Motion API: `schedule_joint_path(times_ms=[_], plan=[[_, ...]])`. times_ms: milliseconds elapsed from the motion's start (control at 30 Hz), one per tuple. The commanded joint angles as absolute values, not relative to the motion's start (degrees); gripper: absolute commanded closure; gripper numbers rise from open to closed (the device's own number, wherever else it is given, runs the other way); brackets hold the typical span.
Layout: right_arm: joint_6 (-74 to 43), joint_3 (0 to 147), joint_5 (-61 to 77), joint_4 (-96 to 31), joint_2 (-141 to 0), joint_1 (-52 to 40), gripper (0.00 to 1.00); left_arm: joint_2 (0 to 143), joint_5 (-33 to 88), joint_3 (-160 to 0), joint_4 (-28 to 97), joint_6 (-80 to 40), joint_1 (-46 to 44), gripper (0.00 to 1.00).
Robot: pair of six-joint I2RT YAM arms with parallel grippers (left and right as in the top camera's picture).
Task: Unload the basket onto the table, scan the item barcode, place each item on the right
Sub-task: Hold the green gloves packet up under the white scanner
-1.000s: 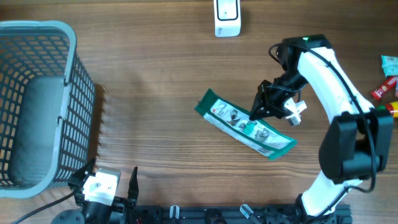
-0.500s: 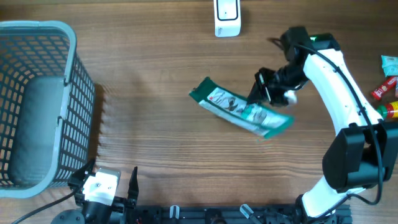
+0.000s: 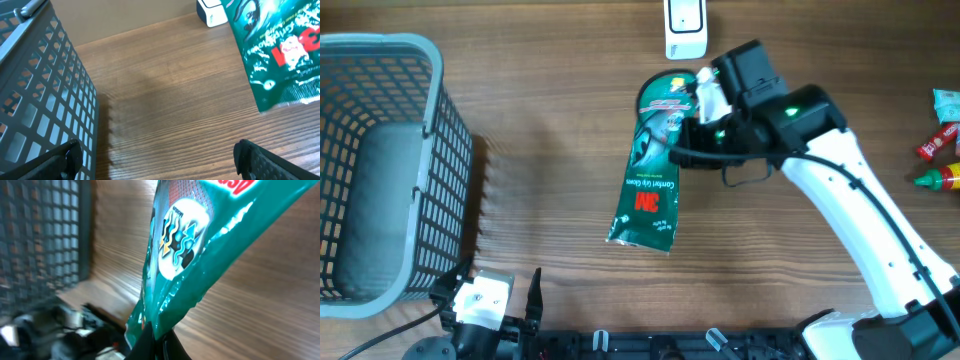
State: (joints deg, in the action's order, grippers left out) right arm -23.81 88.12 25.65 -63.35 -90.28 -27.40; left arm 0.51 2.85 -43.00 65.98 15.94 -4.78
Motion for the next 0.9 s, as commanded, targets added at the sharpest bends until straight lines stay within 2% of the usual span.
schedule_joint_path(times_ms=[0,133,333,467,600,700,867], plan=[[-19.79,88.49,14.02,-62.43,-90.41,-28.71,0.96,0.27,3.11,-43.05,65.67,16.23,-5.04,0.0],[-19.68,88.49,16.36,-55.75,-90.52,-28.58,0.96,0.27,3.11,-43.05,65.67,16.23,-5.04,0.0],[-26.06,88.49,17.04,-47.97,-92.14,-24.75,0.96,0.27,3.11,-43.05,65.67,16.23,-5.04,0.0],[-26.15,88.49,29.34,-37.5,-96.99,-17.23,0.96,0.27,3.11,-43.05,65.67,16.23,-5.04,0.0],[-29.12,88.49,36.21,-23.92,-106.43,-13.63,0.96,0.25,3.11,-43.05,65.67,16.23,-5.04,0.0],[-37.08,88.49,41.17,-6.63,-114.76,-12.36,0.96,0.27,3.11,-43.05,65.67,16.23,-5.04,0.0],[-44.36,88.51,39.38,8.49,-123.57,-10.98,0.96,0.27,3.11,-43.05,65.67,16.23,-5.04,0.0]])
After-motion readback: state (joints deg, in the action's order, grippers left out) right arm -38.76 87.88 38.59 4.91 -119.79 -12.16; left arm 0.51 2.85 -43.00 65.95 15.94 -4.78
